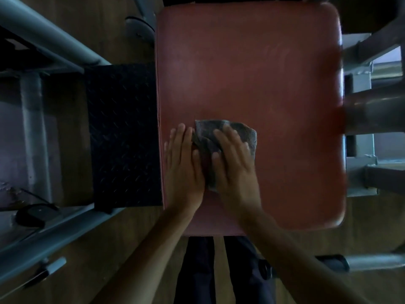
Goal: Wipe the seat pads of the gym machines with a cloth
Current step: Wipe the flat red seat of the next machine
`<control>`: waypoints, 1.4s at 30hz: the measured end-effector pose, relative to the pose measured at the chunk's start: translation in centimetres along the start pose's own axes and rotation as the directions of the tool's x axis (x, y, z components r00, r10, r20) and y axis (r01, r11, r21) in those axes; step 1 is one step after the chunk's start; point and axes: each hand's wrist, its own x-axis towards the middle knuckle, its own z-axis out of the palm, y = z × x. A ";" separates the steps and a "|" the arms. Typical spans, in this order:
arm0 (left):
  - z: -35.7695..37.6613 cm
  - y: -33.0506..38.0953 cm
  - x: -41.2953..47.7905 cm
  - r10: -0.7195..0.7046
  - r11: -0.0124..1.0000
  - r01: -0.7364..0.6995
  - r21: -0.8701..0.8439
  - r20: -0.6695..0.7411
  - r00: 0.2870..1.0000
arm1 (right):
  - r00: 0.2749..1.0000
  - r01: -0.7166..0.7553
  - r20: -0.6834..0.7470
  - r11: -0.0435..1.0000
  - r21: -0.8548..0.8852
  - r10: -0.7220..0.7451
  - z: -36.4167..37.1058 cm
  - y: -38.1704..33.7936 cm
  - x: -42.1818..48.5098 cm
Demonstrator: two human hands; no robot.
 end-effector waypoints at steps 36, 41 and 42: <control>11.7 12.5 5.2 0.601 0.615 -0.725 0.309 0.412 0.685 | 0.612 -0.736 -0.420 0.677 0.008 0.670 -10.1 13.4 -5.2; 9.9 10.7 9.7 0.583 0.626 -0.679 0.382 0.349 0.734 | 0.628 -0.725 -0.422 0.688 -0.012 0.654 -10.1 12.9 -4.0; 9.6 10.3 10.7 0.581 0.621 -0.677 0.395 0.348 0.736 | 0.633 -0.721 -0.421 0.693 -0.016 0.649 -10.2 12.7 -3.4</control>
